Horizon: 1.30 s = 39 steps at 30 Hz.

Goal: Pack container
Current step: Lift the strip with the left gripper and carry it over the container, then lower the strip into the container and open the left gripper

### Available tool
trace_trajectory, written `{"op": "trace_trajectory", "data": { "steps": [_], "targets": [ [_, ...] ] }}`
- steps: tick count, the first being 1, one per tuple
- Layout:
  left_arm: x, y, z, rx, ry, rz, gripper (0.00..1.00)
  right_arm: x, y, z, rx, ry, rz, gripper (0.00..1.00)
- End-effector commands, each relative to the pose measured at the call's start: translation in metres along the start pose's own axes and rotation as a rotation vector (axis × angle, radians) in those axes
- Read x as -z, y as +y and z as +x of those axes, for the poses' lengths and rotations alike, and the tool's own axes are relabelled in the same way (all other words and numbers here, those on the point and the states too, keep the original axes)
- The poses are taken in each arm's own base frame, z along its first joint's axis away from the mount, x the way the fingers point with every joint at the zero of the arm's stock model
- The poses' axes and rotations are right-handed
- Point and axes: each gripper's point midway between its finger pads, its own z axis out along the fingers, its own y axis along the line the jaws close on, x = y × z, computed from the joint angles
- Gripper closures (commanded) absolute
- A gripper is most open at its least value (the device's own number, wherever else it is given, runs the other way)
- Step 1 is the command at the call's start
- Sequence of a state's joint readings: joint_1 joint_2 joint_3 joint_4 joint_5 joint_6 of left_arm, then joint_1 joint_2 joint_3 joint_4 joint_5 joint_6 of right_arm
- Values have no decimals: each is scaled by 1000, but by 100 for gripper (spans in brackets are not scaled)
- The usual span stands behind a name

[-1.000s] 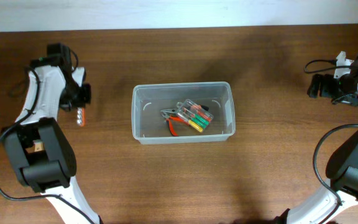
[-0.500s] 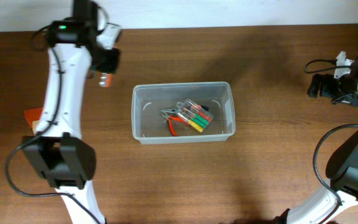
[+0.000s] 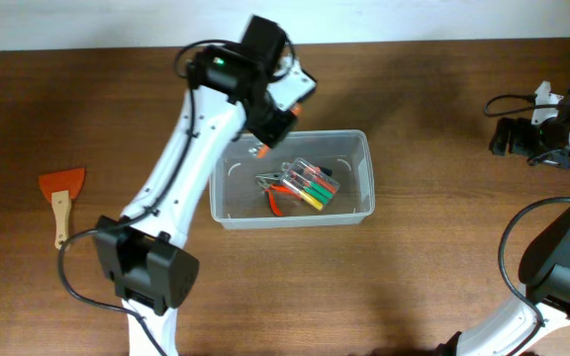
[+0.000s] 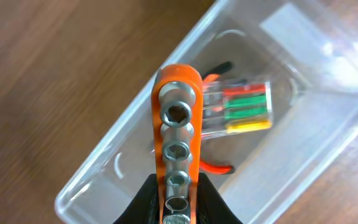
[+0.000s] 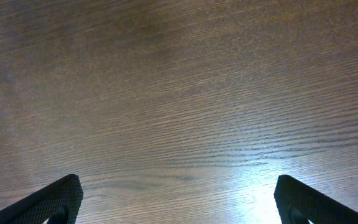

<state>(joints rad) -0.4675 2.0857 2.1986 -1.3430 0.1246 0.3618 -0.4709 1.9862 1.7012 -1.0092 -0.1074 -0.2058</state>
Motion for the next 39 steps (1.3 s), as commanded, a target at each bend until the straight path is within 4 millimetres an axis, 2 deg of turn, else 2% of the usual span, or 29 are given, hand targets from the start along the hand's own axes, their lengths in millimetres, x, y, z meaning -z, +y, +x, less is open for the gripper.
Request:
{"op": "trace_trajectory", "data": {
  "steps": [1, 5, 12, 18, 26, 30, 39],
  "targets": [
    [-6, -18, -9, -64, -6, 31, 85, -1, 1, 1, -7, 1, -9, 1],
    [-23, -29, -7, -81, 31, 53, 85, -1, 1, 1, -7, 1, -9, 1],
    [-56, -29, 1, -74, 99, 80, 84, -1, 1, 1, -7, 1, -9, 2],
    [-82, -40, 6, -59, 133, 167, 84, -1, 1, 1, -7, 1, -9, 1],
    [-108, -44, 23, -42, 215, 207, 84, -1, 1, 1, -7, 1, -9, 1],
    [-114, -45, 28, -38, 242, 216, 84, -1, 1, 1, -7, 1, -9, 1],
    [-112, -47, 34, -22, 267, 222, 83, -1, 1, 1, -7, 1, -9, 1]
  ]
}}
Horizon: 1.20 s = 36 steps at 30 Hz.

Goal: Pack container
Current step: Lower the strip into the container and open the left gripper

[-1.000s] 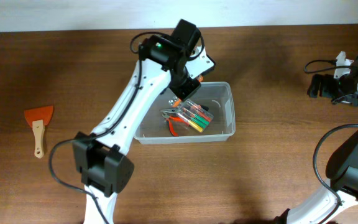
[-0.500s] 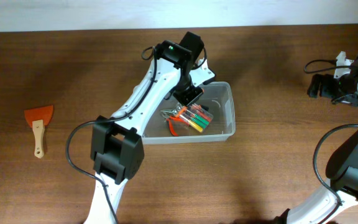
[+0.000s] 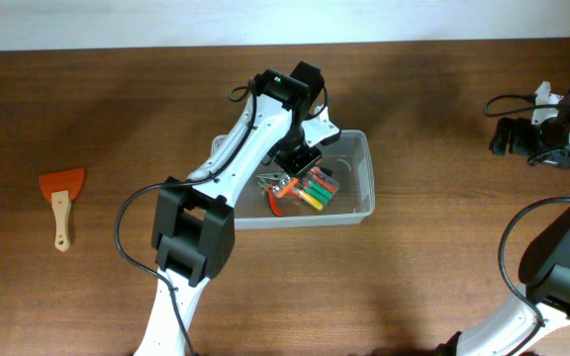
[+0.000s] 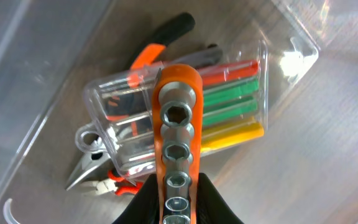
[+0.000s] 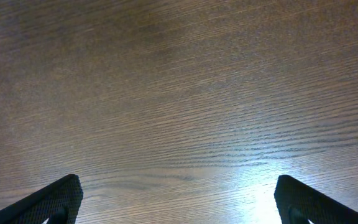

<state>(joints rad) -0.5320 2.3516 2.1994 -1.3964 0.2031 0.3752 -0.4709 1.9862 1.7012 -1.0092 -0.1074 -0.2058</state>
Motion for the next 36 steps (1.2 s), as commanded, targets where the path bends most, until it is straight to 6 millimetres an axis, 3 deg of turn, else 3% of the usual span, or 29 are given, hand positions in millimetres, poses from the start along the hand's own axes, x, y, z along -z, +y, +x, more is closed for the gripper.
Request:
{"op": "trace_trajectory", "data": {
  "steps": [1, 26, 36],
  "targets": [
    [1, -3, 0, -1, 1, 24, 83, -1, 1, 1, -7, 1, -9, 1],
    [0, -2, 0, 0, -1, 19, 83, -1, 1, 1, -7, 1, -9, 1],
    [-21, 14, 12, 53, 56, 42, 83, -1, 1, 1, -7, 1, -9, 1]
  ]
}}
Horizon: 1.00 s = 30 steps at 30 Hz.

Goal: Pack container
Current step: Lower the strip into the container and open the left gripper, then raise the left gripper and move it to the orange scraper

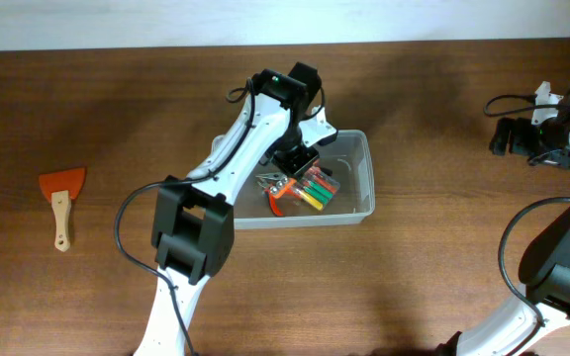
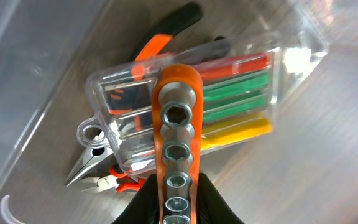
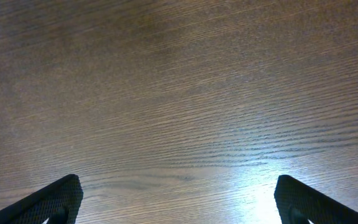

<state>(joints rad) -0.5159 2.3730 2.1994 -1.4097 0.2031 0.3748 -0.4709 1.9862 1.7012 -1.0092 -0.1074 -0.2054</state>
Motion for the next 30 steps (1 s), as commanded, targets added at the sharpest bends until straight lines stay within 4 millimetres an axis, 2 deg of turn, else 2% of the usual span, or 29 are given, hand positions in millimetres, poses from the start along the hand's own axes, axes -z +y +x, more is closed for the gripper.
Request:
{"op": "trace_trajectory", "data": {
  "steps": [1, 3, 4, 6, 17, 18, 22, 26, 28, 30],
  "targets": [
    [-15, 8, 6, 34, 35, 34, 83, -1, 1, 1, -6, 1, -9, 1],
    [-16, 9, 7, 36, 37, 34, 82, -1, 1, 1, -6, 1, -9, 1],
    [-16, 9, 6, 35, 34, 33, 75, -1, 1, 1, -6, 1, -9, 1],
    [-16, 10, 5, 34, 29, 31, 67, -1, 1, 1, -6, 1, -9, 1],
    [-14, 10, 2, 32, 18, 27, 65, -1, 1, 1, -6, 1, -9, 1],
    [-12, 11, 0, 31, 12, 24, 61, -1, 1, 1, -6, 1, -9, 1],
    [8, 12, -12, 31, -41, 3, 58, -1, 1, 1, -6, 1, -9, 1],
    [50, 15, -33, 16, -151, -43, 43, -1, 1, 1, -6, 1, -9, 1],
    [75, 20, -43, 23, -221, -80, 25, -1, 1, 1, -6, 1, -9, 1],
    [102, 27, -51, 35, -292, -126, 0, -1, 1, 1, -6, 1, -9, 1]
  ]
}}
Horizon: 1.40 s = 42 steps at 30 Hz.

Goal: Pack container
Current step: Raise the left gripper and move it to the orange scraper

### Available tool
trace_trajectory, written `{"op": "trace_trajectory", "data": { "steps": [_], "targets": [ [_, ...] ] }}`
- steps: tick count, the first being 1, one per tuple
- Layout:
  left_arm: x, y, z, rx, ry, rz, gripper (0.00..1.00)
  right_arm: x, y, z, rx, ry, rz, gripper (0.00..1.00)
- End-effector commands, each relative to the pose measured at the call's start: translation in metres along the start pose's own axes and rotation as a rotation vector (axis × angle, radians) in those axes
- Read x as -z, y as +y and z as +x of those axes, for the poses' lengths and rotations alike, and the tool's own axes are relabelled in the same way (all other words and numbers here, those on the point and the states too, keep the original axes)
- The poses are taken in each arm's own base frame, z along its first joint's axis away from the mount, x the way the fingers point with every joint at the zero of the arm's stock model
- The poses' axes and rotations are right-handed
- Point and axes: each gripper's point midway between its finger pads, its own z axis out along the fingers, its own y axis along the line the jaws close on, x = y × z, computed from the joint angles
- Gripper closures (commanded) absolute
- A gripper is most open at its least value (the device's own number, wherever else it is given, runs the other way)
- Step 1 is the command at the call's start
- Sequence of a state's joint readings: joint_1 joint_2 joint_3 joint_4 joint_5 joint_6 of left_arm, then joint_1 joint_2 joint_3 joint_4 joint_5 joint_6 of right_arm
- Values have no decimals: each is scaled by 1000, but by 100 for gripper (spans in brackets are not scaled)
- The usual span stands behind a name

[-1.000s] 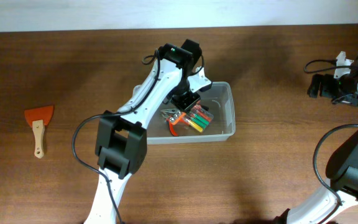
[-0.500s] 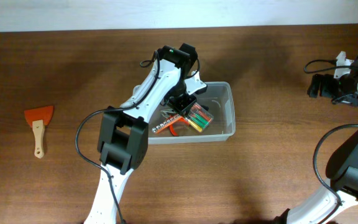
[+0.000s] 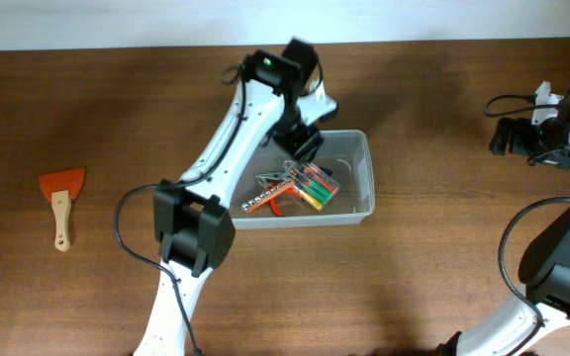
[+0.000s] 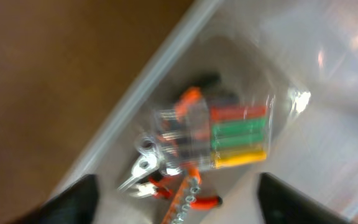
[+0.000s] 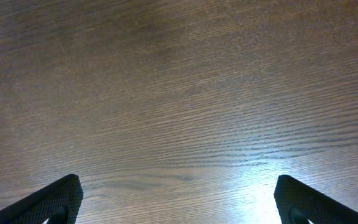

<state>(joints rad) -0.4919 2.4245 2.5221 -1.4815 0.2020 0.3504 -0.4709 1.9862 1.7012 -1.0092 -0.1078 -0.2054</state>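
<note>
A clear plastic container (image 3: 362, 173) sits mid-table. Inside lie a clear case of red, green and yellow screwdrivers (image 3: 312, 184), orange-handled pliers (image 4: 157, 177) and an orange socket rail (image 3: 261, 202) at its front left. My left gripper (image 4: 176, 208) hovers open over the container's back left, nothing between its fingers (image 4: 73, 202). The socket rail (image 4: 180, 202) shows below it, beside the screwdriver case (image 4: 235, 137). An orange scraper (image 3: 61, 203) with a wooden handle rests at the far left. My right gripper (image 5: 178, 202) stands open over bare table at the far right.
The dark wooden table (image 3: 443, 257) runs to a white wall along the back. My right arm (image 3: 562, 129) and its cables occupy the far right edge. My left arm (image 3: 216, 168) stretches from the front across the container's left side.
My left gripper has opened and let go of the socket rail, which now lies in the container by the pliers. The gripper stands higher and farther back. The right arm is unchanged.
My left gripper held the socket rail above the container's back left corner. Then it was low inside the container, over the screwdriver case and pliers, still shut on the rail. Now the rail lies in the container and the gripper is open above it.
</note>
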Motion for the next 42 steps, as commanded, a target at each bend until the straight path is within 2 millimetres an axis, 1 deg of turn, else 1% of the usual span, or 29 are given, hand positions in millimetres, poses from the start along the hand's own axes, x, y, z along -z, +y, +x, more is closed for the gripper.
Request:
{"op": "trace_trajectory", "data": {
  "steps": [1, 2, 4, 6, 8, 11, 13, 18, 22, 23, 24, 27, 31, 34, 36, 38, 40, 42],
  "targets": [
    [47, 20, -21, 33, -134, -83, 1, -1, 1, 1, -6, 1, -9, 1],
    [59, 28, -23, 56, -158, -125, 1, -1, 1, 1, -6, 1, -9, 1],
    [80, 47, -22, 122, -186, -210, 1, -1, 1, 1, -6, 1, -9, 1],
    [100, 67, -12, 190, -194, -287, 1, -1, 1, 1, -6, 1, -9, 1],
    [115, 82, 2, 249, -187, -334, 1, -1, 1, 1, -6, 1, -9, 2],
    [134, 103, 30, 348, -162, -377, 1, -1, 1, 1, -6, 1, -9, 1],
    [149, 124, 44, 464, -191, -405, 1, -1, 1, 1, -6, 1, -9, 1],
    [168, 165, 77, 659, -220, -437, 1, -1, 1, 1, -6, 1, -9, 1],
    [177, 189, 99, 770, -232, -453, 1, -1, 1, 1, -6, 1, -9, 1],
    [180, 192, 103, 783, -240, -447, 1, -1, 1, 1, -6, 1, -9, 1],
    [187, 196, 109, 799, -254, -446, 1, -1, 1, 1, -6, 1, -9, 1],
    [206, 197, 117, 816, -285, -466, 1, -1, 1, 1, -6, 1, -9, 1],
    [234, 190, 124, 807, -333, -493, 1, -1, 1, 1, -6, 1, -9, 1],
    [244, 183, 132, 796, -318, -515, 1, -1, 1, 1, -6, 1, -9, 1],
    [242, 182, 146, 812, -260, -547, 1, -1, 1, 1, -6, 1, -9, 1],
    [238, 180, 165, 831, -177, -581, 1, -1, 1, 1, -6, 1, -9, 1],
    [232, 177, 190, 877, -88, -609, 1, -1, 1, 1, -6, 1, -9, 1],
    [229, 174, 217, 959, -25, -631, 1, -1, 1, 1, -6, 1, -9, 1]
  ]
}}
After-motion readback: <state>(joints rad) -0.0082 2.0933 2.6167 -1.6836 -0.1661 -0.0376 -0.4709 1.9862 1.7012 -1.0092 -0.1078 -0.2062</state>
